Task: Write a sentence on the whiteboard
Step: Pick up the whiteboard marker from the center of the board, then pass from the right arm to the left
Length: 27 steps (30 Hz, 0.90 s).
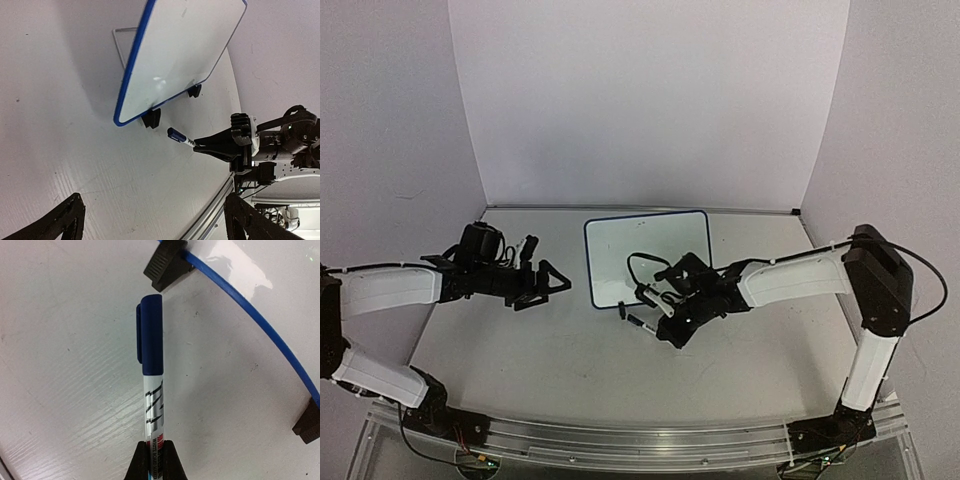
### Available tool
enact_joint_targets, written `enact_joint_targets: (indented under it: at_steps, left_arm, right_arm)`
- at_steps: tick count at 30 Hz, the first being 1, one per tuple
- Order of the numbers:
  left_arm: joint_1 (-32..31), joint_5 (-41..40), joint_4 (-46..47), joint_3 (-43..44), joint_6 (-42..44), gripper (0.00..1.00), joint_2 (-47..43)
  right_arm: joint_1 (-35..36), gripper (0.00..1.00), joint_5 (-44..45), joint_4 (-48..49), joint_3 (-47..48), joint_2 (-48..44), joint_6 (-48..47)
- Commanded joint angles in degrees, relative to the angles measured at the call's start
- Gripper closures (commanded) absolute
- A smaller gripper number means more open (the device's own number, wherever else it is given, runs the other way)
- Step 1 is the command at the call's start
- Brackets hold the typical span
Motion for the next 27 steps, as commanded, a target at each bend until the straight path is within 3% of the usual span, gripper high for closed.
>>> enact_joint_targets:
  at_steps: [1,9,11,15,18,27]
  left_arm:
    - [-6.8,4.7,2.8,5.5,0.6,0.05,4.5]
    - [-14.1,9.6,11.2,10.0,-3.0,0.08,11.8]
    - [-14.2,10.9,13.7,10.1,-4.2,0.16,12.9]
    - [-14.3,12.3,15.8,10.4,-5.8,0.41,14.6]
    - [-14.3,12.8,16.2,10.4,-6.1,0.5,15.2]
    - [-14.3,12.6,17.6,10.4,-7.0,0.59,15.0]
  right_arm:
    - [2.1,1.0,-2.3,1.2,1.0,-7.4,0.9]
    - [3.4,1.0,-7.3,1.0,2.3,-11.7,1.1]
    - [3.4,1.0,-8.0,0.9,2.1,-12.7,1.0]
    - [3.5,1.0,-8.9,0.8,1.6,-13.9,1.0]
    - [3.5,1.0,-9.5,0.8,1.1,-14.3,0.9]
    - [3.5,1.0,-10.7,0.6,0.9,-14.3,0.4]
